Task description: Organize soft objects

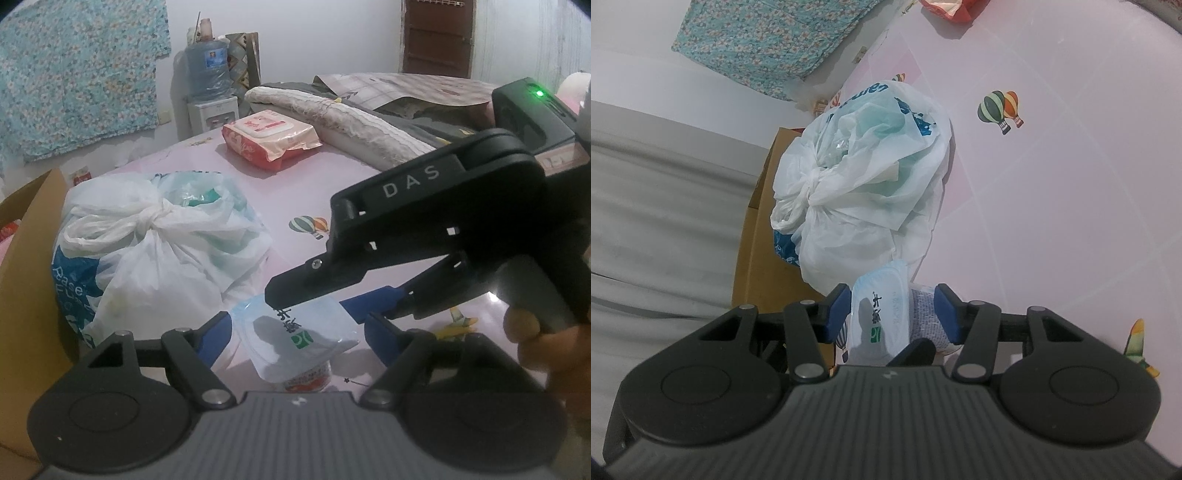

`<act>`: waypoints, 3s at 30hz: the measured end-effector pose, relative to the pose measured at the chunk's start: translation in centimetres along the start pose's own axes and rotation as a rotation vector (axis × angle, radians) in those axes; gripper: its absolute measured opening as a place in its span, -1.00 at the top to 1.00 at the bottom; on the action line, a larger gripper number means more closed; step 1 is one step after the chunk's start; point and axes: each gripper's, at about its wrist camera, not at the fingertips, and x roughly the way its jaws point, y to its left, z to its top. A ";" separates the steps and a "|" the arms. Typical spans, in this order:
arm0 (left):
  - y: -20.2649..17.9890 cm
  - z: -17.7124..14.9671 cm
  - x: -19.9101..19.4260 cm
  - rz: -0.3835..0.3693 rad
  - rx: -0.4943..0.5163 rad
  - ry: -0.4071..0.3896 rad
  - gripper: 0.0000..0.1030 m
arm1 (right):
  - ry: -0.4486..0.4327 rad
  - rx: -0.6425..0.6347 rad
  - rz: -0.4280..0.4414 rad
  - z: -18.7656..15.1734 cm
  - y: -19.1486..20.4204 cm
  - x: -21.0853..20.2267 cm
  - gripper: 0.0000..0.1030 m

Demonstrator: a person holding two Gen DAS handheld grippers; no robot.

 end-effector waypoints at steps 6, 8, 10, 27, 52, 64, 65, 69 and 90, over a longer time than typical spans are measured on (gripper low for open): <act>0.6 0.0 0.0 -0.009 -0.039 0.021 -0.50 | -0.013 0.028 0.011 -0.1 -0.4 -0.2 0.00; 1.1 0.2 -0.5 -0.013 -0.060 0.025 -0.51 | -0.039 0.032 0.024 -0.2 -0.5 -0.9 -0.03; 2.0 0.3 -1.9 -0.005 -0.092 0.000 -0.52 | -0.076 0.036 0.036 -0.4 -0.6 -1.9 -0.10; 7.2 0.8 -18.9 0.259 -0.443 -0.790 -1.00 | -0.158 0.084 0.197 -4.6 -2.8 -5.6 -0.31; 3.1 -5.7 -11.9 0.545 -0.059 -0.228 -1.00 | -0.146 -0.113 0.039 -6.4 -0.2 -8.1 -0.46; 7.9 -8.5 -12.4 0.581 -0.140 -0.157 -0.99 | -0.096 -0.167 0.010 -6.7 2.2 -5.7 -0.56; 8.0 -8.7 -12.4 0.523 -0.191 -0.152 -0.99 | -0.093 -0.173 -0.001 -6.7 2.4 -5.6 -0.58; 7.1 -7.9 -11.2 0.393 -0.248 -0.157 -0.99 | -0.103 -0.203 -0.073 -6.3 3.3 -5.9 -0.70; -0.4 -5.7 -8.6 0.169 -0.010 -0.242 -0.99 | -0.296 -0.443 -0.358 -6.3 4.4 -7.6 -0.98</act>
